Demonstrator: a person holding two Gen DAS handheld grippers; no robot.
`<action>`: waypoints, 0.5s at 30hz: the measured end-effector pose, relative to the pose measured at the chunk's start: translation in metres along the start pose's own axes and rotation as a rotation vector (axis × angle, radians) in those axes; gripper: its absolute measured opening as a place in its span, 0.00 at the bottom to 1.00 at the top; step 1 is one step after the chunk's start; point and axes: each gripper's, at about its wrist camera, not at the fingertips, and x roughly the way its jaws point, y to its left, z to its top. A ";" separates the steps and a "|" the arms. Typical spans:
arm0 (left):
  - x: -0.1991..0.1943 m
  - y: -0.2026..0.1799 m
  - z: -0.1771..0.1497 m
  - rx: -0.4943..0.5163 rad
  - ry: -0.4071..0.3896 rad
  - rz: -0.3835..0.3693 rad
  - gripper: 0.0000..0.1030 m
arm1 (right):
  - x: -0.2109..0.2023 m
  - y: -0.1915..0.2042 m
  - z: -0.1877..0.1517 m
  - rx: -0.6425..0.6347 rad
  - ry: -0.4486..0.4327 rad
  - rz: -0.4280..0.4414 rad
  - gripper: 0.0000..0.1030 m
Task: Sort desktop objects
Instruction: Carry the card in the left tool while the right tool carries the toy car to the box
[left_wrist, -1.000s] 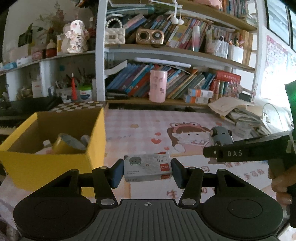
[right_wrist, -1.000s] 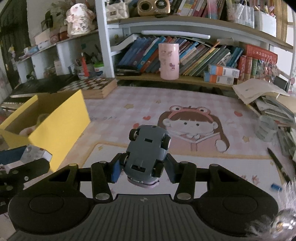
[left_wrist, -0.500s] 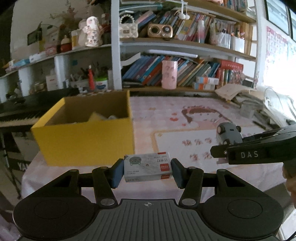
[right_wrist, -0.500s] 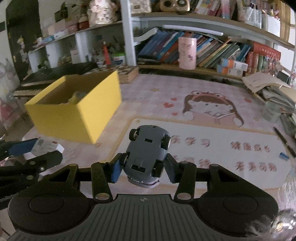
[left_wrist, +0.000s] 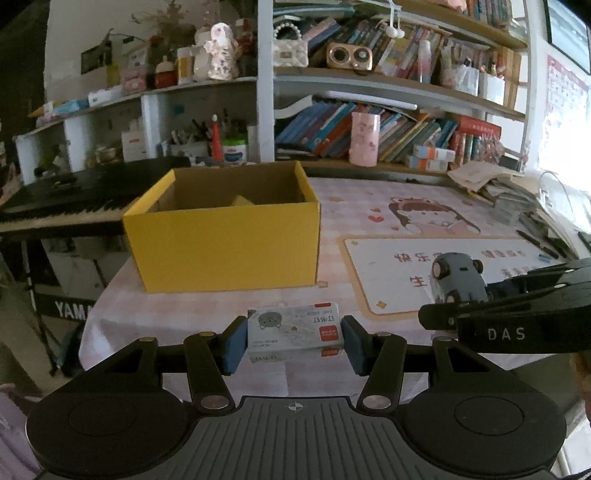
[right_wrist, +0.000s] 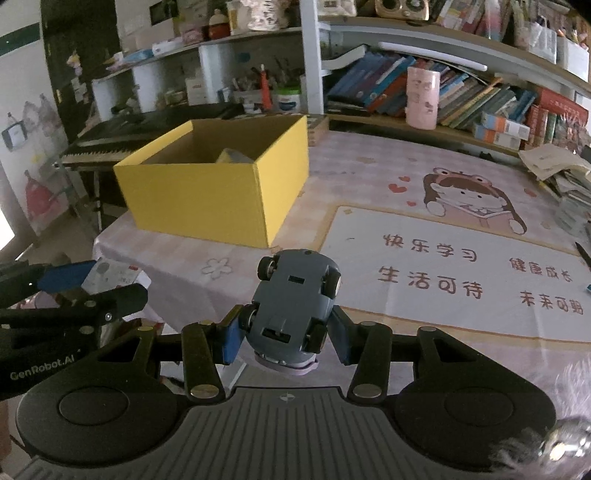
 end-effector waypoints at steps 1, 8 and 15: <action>-0.001 0.002 -0.001 -0.003 -0.001 0.002 0.52 | 0.000 0.002 0.000 -0.004 0.001 0.002 0.43; -0.008 0.016 -0.004 -0.036 -0.009 0.022 0.52 | 0.001 0.019 0.001 -0.044 -0.002 0.029 0.43; -0.011 0.027 -0.004 -0.055 -0.010 0.055 0.52 | 0.005 0.034 0.005 -0.078 -0.002 0.059 0.43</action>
